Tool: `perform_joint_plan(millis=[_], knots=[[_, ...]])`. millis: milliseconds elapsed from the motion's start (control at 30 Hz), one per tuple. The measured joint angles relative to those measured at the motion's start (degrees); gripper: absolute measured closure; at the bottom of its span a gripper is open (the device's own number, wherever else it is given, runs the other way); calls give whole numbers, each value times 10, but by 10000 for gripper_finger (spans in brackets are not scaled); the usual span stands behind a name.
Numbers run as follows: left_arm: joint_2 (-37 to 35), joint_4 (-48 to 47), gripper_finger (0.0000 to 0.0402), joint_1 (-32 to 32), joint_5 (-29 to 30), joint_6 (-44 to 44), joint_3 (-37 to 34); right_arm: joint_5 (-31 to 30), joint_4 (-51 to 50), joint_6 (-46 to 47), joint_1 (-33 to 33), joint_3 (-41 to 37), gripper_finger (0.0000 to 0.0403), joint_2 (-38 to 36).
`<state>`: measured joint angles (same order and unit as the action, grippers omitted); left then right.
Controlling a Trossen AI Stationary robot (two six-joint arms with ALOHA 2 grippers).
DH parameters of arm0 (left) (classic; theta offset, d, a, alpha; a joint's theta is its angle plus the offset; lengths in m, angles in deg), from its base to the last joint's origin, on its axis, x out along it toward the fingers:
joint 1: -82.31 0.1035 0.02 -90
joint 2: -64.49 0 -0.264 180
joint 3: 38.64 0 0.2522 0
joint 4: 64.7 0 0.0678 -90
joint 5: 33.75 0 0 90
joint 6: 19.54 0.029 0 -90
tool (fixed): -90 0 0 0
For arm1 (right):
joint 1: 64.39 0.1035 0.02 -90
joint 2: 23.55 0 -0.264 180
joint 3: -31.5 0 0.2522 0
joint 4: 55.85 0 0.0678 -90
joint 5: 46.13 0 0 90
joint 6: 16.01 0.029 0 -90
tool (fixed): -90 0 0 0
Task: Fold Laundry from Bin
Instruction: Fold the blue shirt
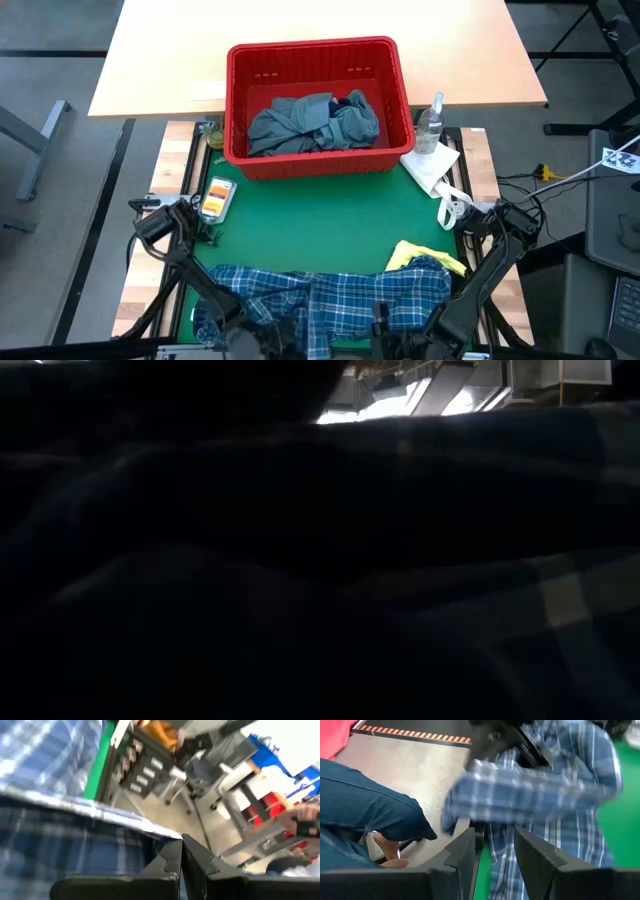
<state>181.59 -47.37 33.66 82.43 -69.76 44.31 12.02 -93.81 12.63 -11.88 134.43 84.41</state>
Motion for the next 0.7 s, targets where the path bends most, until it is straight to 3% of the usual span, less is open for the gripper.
perform_joint_plan(millis=[233, 500, 700], knots=[[0, 70, 401, 83, -42, 42, 0, 5, -69, -96, 0, 75, 265, 0], [0, 96, 401, 176, -48, 56, 0, -10, -200, -99, 0, 145, 265, 0], [0, 98, 401, 228, -48, 55, 0, -11, -239, -92, 0, 151, 265, -1]])
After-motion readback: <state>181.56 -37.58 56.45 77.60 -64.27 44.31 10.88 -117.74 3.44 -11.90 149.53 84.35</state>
